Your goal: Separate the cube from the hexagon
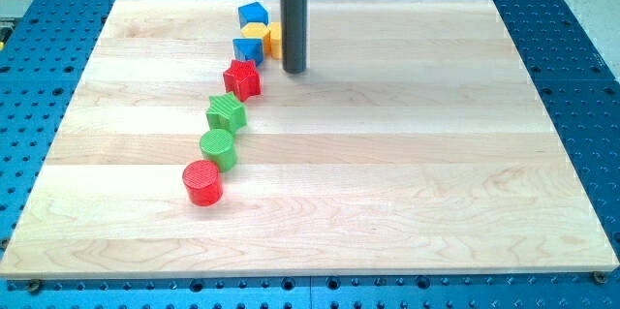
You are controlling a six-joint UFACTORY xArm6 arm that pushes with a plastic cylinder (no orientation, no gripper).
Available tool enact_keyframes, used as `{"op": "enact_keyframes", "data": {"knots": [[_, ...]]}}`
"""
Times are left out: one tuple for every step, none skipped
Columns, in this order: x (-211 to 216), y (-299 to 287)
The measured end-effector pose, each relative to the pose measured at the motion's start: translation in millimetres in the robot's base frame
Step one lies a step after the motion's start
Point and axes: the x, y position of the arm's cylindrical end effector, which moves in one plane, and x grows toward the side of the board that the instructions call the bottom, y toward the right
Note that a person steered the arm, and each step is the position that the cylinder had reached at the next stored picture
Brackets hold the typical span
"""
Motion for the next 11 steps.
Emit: {"op": "enact_keyframes", "data": {"knots": [[-2,-16],[-7,-25],[-23,-7],[-17,51],[-53,91],[-120,68],[-129,-20],[-113,-62],[-115,-92],[-116,-51],[-107,-27]]}}
